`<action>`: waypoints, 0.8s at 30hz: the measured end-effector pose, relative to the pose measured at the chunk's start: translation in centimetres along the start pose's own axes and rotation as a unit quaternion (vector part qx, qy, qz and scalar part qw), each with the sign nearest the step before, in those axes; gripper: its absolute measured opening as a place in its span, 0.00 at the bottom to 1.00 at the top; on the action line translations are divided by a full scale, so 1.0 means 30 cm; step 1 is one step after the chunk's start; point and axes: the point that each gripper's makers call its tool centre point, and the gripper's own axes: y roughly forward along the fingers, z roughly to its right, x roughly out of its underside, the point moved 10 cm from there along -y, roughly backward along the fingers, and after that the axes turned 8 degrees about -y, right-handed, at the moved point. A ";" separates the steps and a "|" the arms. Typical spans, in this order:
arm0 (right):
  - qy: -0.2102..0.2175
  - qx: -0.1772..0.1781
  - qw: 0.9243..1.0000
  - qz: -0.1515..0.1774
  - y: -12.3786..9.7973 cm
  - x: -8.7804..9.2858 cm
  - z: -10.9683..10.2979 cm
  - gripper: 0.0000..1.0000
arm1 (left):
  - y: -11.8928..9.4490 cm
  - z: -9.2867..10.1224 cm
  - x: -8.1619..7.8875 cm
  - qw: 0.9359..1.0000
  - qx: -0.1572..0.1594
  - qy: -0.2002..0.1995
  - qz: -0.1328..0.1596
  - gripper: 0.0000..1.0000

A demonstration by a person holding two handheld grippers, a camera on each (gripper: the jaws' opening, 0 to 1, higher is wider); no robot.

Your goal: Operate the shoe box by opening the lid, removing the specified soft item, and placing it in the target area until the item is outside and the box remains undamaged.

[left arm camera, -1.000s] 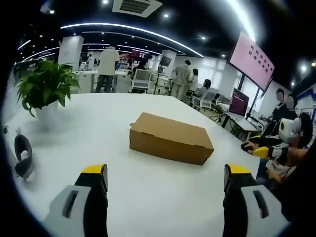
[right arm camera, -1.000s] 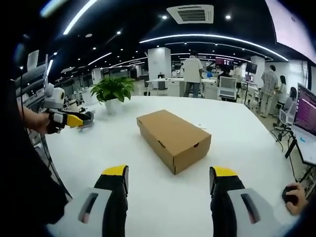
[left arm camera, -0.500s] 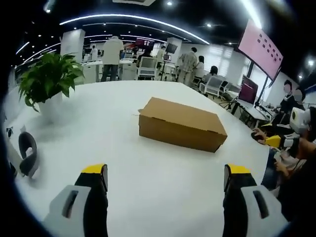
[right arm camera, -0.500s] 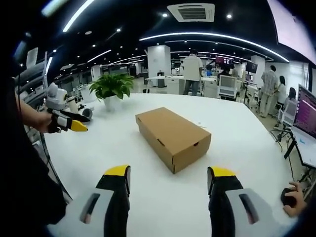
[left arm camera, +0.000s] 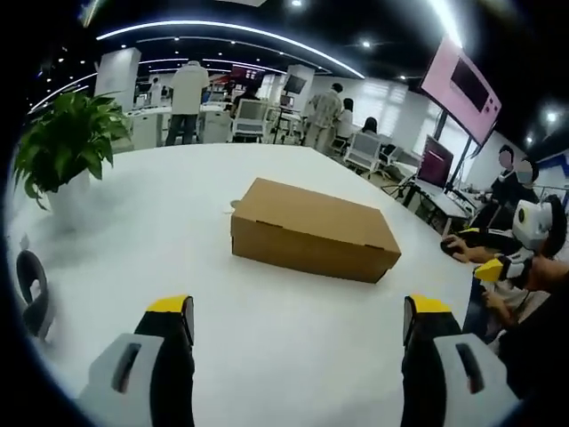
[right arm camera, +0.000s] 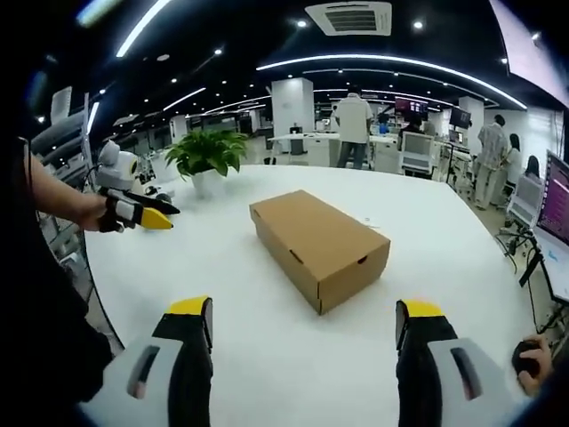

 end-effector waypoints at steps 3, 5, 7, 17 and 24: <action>-0.004 0.005 1.000 0.002 0.002 -0.003 0.000 0.85 | 0.003 0.005 -0.007 1.000 0.002 0.016 0.003 0.99; -0.010 0.011 1.000 0.018 0.002 -0.011 0.002 0.82 | 0.006 0.004 -0.006 1.000 0.005 0.025 0.004 0.99; -0.011 0.017 0.999 0.036 -0.001 -0.020 0.003 0.82 | 0.012 -0.002 0.000 0.999 0.004 0.037 -0.006 0.99; -0.017 0.013 1.000 0.010 0.010 -0.016 0.005 0.82 | 0.060 0.001 -0.038 0.997 0.011 0.067 -0.028 0.99; -0.011 0.013 1.000 0.010 0.017 -0.020 0.003 0.85 | 0.087 -0.002 -0.101 0.996 0.019 0.084 -0.019 0.99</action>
